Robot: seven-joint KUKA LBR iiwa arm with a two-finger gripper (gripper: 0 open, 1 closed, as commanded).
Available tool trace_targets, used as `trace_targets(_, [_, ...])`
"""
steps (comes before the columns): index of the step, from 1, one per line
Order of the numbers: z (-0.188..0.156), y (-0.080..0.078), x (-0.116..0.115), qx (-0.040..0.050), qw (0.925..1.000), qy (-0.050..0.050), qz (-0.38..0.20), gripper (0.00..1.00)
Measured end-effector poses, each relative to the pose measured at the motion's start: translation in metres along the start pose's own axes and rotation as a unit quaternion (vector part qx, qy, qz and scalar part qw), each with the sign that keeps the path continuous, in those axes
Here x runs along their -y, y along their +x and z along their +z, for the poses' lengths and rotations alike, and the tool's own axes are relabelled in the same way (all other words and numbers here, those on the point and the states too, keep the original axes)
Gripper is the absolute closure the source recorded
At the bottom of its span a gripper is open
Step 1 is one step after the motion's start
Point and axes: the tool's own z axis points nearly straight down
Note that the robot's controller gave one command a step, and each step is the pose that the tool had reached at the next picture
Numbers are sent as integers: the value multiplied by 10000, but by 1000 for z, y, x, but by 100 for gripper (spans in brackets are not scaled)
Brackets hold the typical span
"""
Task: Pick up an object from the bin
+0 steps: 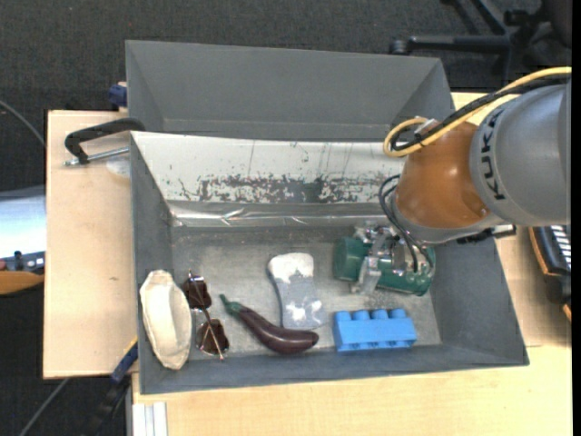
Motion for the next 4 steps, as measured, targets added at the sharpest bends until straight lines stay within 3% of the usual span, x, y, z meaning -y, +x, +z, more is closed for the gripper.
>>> trace_targets(4, [0,0,0,-1,10000,0,-2,100])
